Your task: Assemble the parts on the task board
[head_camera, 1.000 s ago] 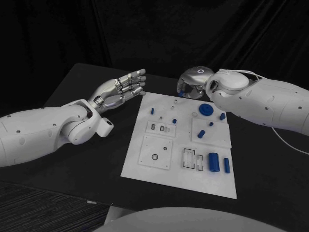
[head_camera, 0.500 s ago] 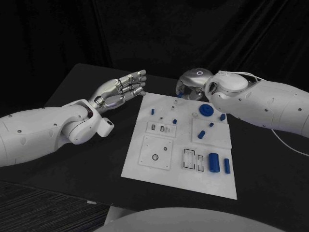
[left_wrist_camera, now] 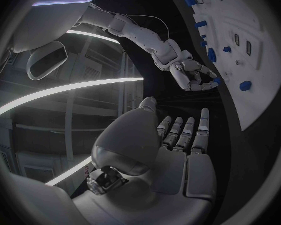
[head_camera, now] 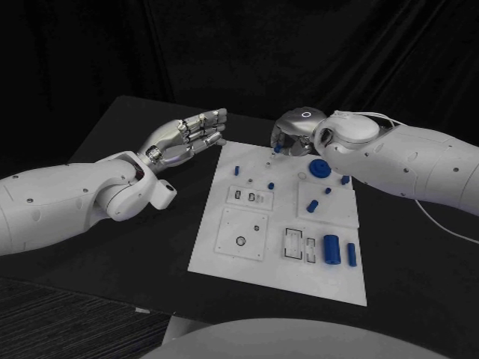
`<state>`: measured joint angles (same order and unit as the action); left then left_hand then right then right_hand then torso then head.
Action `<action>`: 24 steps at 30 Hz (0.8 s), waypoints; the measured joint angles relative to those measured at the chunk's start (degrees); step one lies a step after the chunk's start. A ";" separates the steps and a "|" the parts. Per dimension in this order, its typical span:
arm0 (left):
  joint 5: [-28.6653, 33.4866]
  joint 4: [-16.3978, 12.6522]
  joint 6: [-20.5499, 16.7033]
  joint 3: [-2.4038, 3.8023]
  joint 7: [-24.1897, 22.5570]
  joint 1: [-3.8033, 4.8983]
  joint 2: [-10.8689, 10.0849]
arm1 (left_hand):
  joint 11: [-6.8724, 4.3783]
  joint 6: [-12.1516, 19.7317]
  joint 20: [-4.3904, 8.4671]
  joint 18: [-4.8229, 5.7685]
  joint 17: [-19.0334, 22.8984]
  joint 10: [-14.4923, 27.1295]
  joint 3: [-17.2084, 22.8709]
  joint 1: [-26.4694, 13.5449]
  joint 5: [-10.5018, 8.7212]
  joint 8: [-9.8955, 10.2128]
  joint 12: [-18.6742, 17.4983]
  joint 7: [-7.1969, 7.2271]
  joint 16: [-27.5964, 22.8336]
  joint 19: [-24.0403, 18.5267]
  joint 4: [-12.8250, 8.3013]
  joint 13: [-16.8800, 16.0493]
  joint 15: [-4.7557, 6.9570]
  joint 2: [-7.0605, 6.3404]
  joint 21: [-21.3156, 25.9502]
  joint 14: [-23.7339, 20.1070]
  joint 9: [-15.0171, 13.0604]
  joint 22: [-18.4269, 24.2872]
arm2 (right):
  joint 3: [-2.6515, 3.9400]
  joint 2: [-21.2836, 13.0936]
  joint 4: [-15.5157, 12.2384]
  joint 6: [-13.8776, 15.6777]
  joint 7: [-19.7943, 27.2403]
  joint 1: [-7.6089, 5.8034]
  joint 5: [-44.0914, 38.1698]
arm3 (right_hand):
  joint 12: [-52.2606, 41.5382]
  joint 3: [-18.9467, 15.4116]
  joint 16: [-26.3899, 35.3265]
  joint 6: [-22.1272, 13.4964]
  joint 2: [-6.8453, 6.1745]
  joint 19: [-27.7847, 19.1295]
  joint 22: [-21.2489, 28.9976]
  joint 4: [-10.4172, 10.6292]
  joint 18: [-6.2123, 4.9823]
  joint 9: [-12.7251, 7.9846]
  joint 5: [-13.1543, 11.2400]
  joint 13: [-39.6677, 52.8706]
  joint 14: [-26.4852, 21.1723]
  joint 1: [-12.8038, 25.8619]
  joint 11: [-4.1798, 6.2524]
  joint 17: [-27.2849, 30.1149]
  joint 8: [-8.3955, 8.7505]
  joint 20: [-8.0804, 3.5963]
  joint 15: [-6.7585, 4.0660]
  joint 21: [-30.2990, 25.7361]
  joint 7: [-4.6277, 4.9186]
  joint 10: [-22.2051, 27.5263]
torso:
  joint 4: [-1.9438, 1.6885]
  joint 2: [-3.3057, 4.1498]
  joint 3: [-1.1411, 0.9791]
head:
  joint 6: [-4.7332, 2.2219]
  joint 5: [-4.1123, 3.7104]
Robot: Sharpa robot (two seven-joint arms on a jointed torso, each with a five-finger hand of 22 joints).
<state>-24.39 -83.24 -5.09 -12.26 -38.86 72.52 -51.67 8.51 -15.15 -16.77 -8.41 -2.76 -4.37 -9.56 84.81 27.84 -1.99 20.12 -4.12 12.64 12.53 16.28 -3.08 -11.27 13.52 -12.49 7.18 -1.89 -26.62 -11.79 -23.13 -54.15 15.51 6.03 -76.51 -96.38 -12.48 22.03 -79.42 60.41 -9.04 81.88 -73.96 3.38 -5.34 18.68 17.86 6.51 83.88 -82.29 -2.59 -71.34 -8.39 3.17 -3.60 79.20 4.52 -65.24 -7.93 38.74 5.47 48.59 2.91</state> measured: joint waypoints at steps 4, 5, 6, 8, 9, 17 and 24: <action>0.00 0.14 0.07 0.00 0.00 0.00 0.13 | -0.01 -0.65 0.00 0.00 0.00 -0.01 0.00 0.00 0.00 0.00 0.00 -0.57 0.00 0.00 0.00 0.00 0.00 0.00 0.00 0.01 0.00 0.00 | -0.01 0.42 0.35 -0.20 0.00 0.25 0.00 | 0.00 0.00 0.00 0.00 0.00 0.00 0.00 0.00 0.00 0.00 0.00 0.00 0.00 0.00 -0.01 0.00 0.00 0.00 0.00 0.00 0.00 -0.01 | 0.00 0.01 0.00 | 0.08 -0.01; 0.00 0.16 0.10 0.00 0.00 0.00 0.16 | 0.00 -0.67 0.00 0.00 0.00 -0.02 0.00 0.00 0.00 0.00 0.00 -0.55 0.00 0.00 0.00 0.00 0.00 0.00 0.00 0.00 0.00 0.00 | -0.01 0.53 0.46 -0.27 0.00 0.30 0.01 | 0.00 0.00 0.00 0.00 0.00 0.00 0.00 0.00 0.00 0.00 0.00 0.00 0.00 0.00 0.00 0.00 0.00 0.00 0.00 0.00 0.00 0.00 | 0.00 0.01 0.00 | 0.10 -0.02; 0.00 0.17 0.11 0.00 0.00 0.00 0.17 | 0.00 -0.80 0.00 0.00 0.00 -0.02 0.00 0.00 0.00 0.00 0.00 -0.42 0.00 0.00 0.00 0.00 0.00 0.00 0.00 0.00 0.00 0.00 | -0.01 0.56 0.49 -0.28 0.00 0.31 0.01 | 0.00 0.00 0.00 0.00 0.00 0.00 0.00 0.00 0.00 0.00 0.00 0.00 0.00 0.00 0.00 0.00 0.00 0.00 0.00 0.00 0.00 0.00 | 0.00 0.00 0.00 | 0.12 -0.02; 0.00 0.18 0.15 0.00 0.00 0.00 0.21 | 0.00 -0.83 0.00 0.00 0.00 -0.02 0.00 0.00 0.00 0.00 0.00 -0.38 0.00 0.00 0.00 0.00 0.00 0.00 0.00 0.00 0.00 0.00 | -0.01 0.74 0.73 -0.38 0.01 0.36 0.01 | 0.00 0.00 0.00 0.00 0.00 0.00 0.00 0.00 0.00 0.00 0.00 0.00 0.00 0.00 0.00 0.00 0.00 0.00 0.00 0.00 0.00 0.01 | -0.01 0.00 0.00 | 0.20 -0.03; 0.00 0.19 0.17 0.00 0.00 0.00 0.21 | 0.00 -0.83 0.00 0.00 0.00 -0.02 0.00 0.00 0.00 0.00 0.00 -0.38 0.00 0.00 0.00 0.00 0.00 0.00 0.00 0.00 0.00 0.00 | -0.01 0.81 0.86 -0.41 0.01 0.39 0.01 | 0.00 0.00 0.00 0.00 0.00 0.00 0.00 0.00 0.00 0.00 0.00 0.00 0.00 0.00 0.00 0.00 0.00 0.00 0.00 0.00 0.00 0.00 | -0.01 0.00 0.00 | 0.22 -0.03; 0.00 0.36 0.36 0.00 0.00 0.00 0.27 | 0.01 -0.83 0.00 0.00 0.00 -0.02 0.00 0.00 0.00 0.00 0.00 -0.37 0.00 0.00 0.00 0.00 0.00 0.00 0.00 0.00 0.00 0.00 | 0.00 1.29 1.66 -0.68 0.01 0.57 0.02 | 0.00 0.00 0.00 0.00 0.00 0.00 0.00 0.00 0.00 0.00 0.00 0.00 0.00 0.00 -0.01 0.00 0.00 0.00 0.00 0.00 0.00 -0.01 | -0.01 0.00 0.03 | 0.37 0.02; 0.00 0.59 0.62 0.00 0.00 -0.01 0.42 | 0.72 -0.83 0.00 0.00 0.00 0.08 0.00 0.00 0.00 0.00 0.01 -0.36 0.01 0.00 0.00 0.00 -0.21 0.00 0.00 -0.21 0.00 0.00 | 0.04 1.76 1.93 -0.96 0.01 0.70 0.05 | 0.02 0.00 0.00 -0.01 0.00 0.00 0.00 0.00 0.00 0.45 0.00 0.00 0.00 0.00 -0.01 0.00 0.00 0.00 0.00 0.00 0.01 0.00 | -0.01 0.00 0.04 | 0.57 -0.02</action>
<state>-24.38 -82.65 -4.47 -12.26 -38.86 72.50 -51.26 9.22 -15.99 -16.77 -8.41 -2.76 -4.30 -9.56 84.81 27.84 -1.99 20.13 -4.49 12.65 12.53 16.28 -3.08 -11.48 13.52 -12.49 6.97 -1.89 -26.62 -11.75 -21.37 -52.22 14.55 6.04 -75.81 -96.33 -12.46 22.04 -79.42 60.40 -9.03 81.88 -73.96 3.38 -5.34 19.13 17.86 6.51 83.88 -82.29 -2.60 -71.35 -8.39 3.17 -3.60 79.20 4.52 -65.23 -7.94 38.74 5.51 49.16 2.88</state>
